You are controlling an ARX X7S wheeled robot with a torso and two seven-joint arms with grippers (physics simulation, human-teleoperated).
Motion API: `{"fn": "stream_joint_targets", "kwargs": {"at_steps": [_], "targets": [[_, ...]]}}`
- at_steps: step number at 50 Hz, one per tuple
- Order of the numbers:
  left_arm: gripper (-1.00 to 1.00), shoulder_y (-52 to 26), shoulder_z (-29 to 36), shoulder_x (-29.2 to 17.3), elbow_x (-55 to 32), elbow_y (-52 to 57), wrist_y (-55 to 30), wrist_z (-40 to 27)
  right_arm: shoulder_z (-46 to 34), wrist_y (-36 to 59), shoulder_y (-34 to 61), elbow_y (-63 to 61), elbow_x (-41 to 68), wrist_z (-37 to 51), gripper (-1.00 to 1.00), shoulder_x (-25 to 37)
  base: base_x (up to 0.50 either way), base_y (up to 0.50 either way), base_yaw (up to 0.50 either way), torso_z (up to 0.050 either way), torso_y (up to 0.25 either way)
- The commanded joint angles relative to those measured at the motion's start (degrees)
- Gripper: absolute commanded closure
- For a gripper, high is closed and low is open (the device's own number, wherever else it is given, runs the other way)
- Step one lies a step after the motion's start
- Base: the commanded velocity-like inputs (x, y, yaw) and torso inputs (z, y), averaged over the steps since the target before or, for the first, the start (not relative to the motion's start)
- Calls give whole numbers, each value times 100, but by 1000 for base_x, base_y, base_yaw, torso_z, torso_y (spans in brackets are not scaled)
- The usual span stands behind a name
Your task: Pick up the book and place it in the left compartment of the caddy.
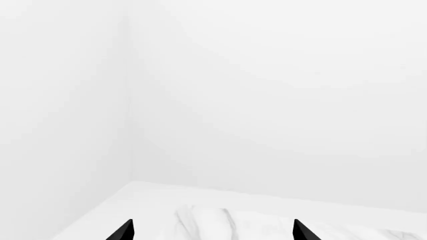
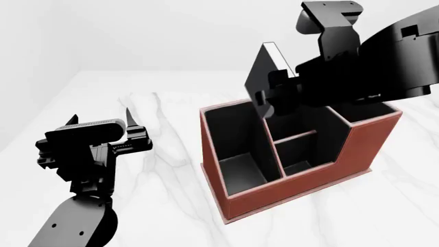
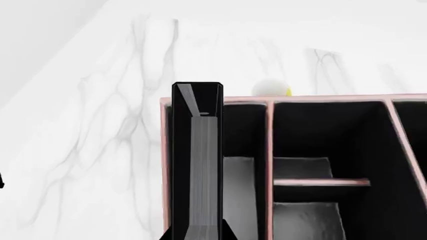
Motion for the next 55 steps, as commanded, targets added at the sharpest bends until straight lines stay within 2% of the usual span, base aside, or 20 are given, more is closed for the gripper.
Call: {"fn": "stream_joint_targets", "kwargs": {"at_steps": [1,17,24,31,38,55], "targets": [[-100,-5,16,-15,-4,-45,33,-18,-77,-10,84,15,457,388,100,-17,0,0,0,0,0],[-100,-34,19,-41,-36,-81,43,-43,-427,-248,-278,-420,1104,860,100,66,0,0,0,1,1],[-100,-36,49,-39,-38,-92,57,-53,-409,-257,-372,-429,993,725,100,13,0,0,0,0,1],[-100,-29,63,-45,-36,-126,87,-60,-359,-121,-519,72,133,52,100,-218,0,0,0,0,0],[-100,-31,93,-46,-35,-128,87,-71,-573,-9,-646,933,-1035,-1113,100,-775,0,0,0,0,1],[-100,-23,117,-64,-42,-188,151,-89,-1129,17,-852,1855,-2127,-2426,100,-1316,0,0,0,0,1]]}}
